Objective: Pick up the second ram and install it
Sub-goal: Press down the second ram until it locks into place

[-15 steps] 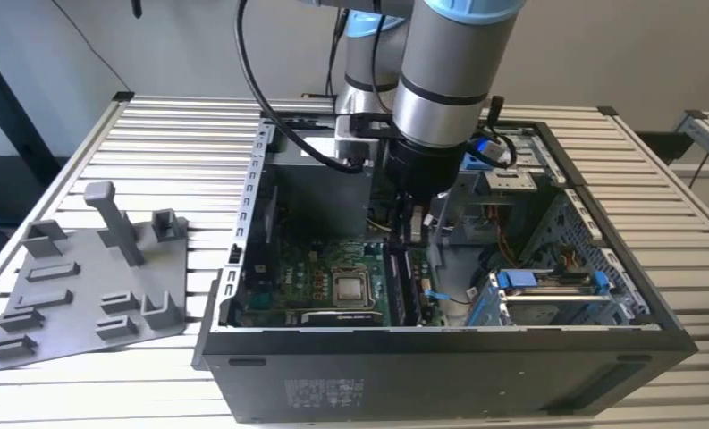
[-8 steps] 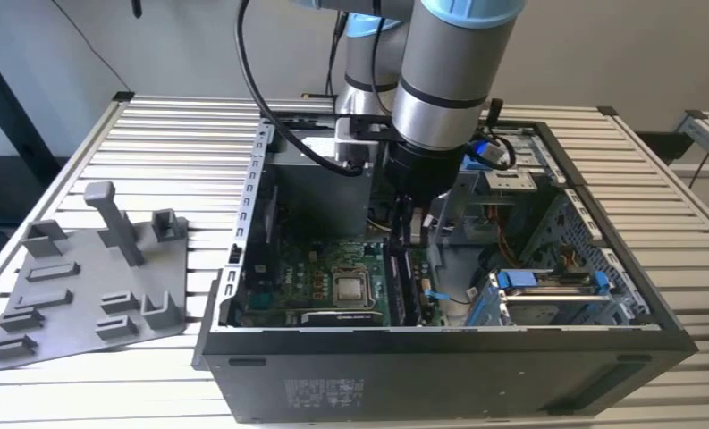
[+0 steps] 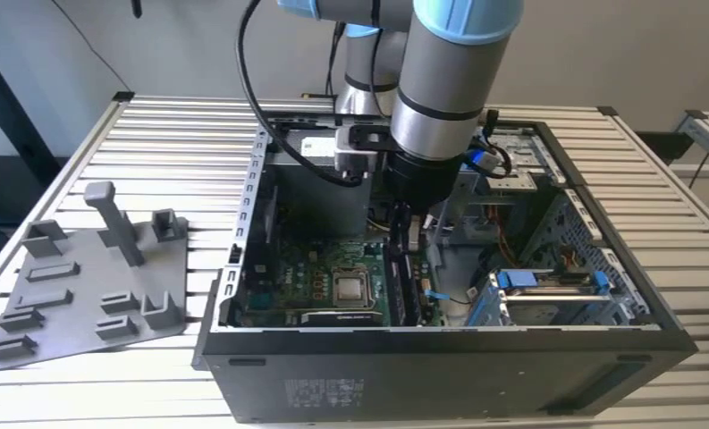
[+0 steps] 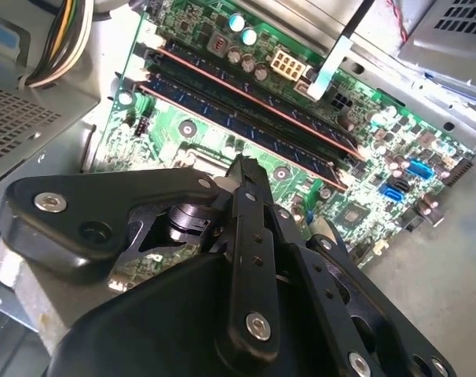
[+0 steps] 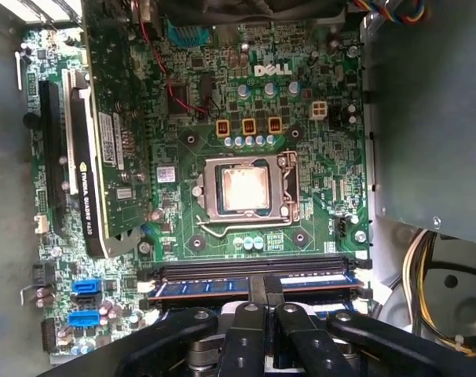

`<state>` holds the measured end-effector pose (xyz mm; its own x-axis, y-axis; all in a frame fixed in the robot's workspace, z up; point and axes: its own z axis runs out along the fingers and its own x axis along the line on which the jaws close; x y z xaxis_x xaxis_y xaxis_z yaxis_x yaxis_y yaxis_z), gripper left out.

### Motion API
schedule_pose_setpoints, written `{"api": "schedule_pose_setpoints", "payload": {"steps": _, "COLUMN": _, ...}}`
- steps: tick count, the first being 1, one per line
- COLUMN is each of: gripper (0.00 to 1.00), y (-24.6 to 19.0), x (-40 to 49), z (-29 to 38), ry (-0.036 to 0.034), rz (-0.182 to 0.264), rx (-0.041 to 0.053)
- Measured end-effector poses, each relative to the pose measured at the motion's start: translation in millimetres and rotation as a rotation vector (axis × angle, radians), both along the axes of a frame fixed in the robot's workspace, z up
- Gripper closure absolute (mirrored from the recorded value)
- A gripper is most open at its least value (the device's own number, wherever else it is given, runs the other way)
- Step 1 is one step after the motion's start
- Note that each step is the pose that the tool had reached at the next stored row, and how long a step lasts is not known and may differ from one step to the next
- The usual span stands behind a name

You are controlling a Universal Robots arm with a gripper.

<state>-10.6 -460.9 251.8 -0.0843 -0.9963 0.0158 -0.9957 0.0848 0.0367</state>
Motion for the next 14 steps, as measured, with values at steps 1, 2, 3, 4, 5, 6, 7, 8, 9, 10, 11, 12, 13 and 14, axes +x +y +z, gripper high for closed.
{"api": "schedule_pose_setpoints", "payload": {"steps": 1, "gripper": 0.89, "y": 0.0, "x": 0.0, "z": -0.5, "ry": -0.0002, "rz": 0.005, "rx": 0.0}}
{"api": "schedule_pose_setpoints", "payload": {"steps": 2, "gripper": 0.89, "y": 0.0, "x": 0.0, "z": -1.0, "ry": -0.0008, "rz": 0.01, "rx": 0.0}}
{"api": "schedule_pose_setpoints", "payload": {"steps": 3, "gripper": 0.89, "y": 0.0, "x": 0.0, "z": -1.5, "ry": -0.0015, "rz": 0.014, "rx": 0.0}}
{"api": "schedule_pose_setpoints", "payload": {"steps": 4, "gripper": 0.89, "y": 0.0, "x": 0.0, "z": -1.9, "ry": -0.0019, "rz": 0.019, "rx": 0.0}}
{"api": "schedule_pose_setpoints", "payload": {"steps": 5, "gripper": 0.89, "y": 0.0, "x": 0.1, "z": -2.4, "ry": -0.002, "rz": 0.025, "rx": 0.0001}}
{"api": "schedule_pose_setpoints", "payload": {"steps": 6, "gripper": 0.89, "y": 0.0, "x": 0.3, "z": -2.9, "ry": -0.0021, "rz": 0.03, "rx": 0.0002}}
{"api": "schedule_pose_setpoints", "payload": {"steps": 7, "gripper": 0.89, "y": 0.0, "x": 0.7, "z": -3.3, "ry": -0.0021, "rz": 0.035, "rx": 0.0001}}
{"api": "schedule_pose_setpoints", "payload": {"steps": 8, "gripper": 0.89, "y": 0.0, "x": 1.1, "z": -3.3, "ry": -0.002, "rz": 0.037, "rx": -0.0001}}
{"api": "schedule_pose_setpoints", "payload": {"steps": 9, "gripper": 0.89, "y": 0.0, "x": 1.6, "z": -3.3, "ry": -0.002, "rz": 0.037, "rx": -0.0001}}
{"api": "schedule_pose_setpoints", "payload": {"steps": 10, "gripper": 0.89, "y": 0.0, "x": 2.5, "z": -3.4, "ry": -0.002, "rz": 0.037, "rx": -0.0001}}
{"api": "schedule_pose_setpoints", "payload": {"steps": 11, "gripper": 0.89, "y": 0.0, "x": 3.8, "z": -3.5, "ry": -0.0018, "rz": 0.038, "rx": 0.0001}}
{"api": "schedule_pose_setpoints", "payload": {"steps": 12, "gripper": 0.89, "y": 0.0, "x": 4.7, "z": -3.6, "ry": -0.0017, "rz": 0.038, "rx": 0.0001}}
{"api": "schedule_pose_setpoints", "payload": {"steps": 13, "gripper": 0.89, "y": 0.0, "x": 5.0, "z": -3.8, "ry": -0.0017, "rz": 0.038, "rx": 0.0003}}
{"api": "schedule_pose_setpoints", "payload": {"steps": 14, "gripper": 0.89, "y": 0.0, "x": 5.0, "z": -3.8, "ry": -0.0017, "rz": 0.038, "rx": 0.0003}}
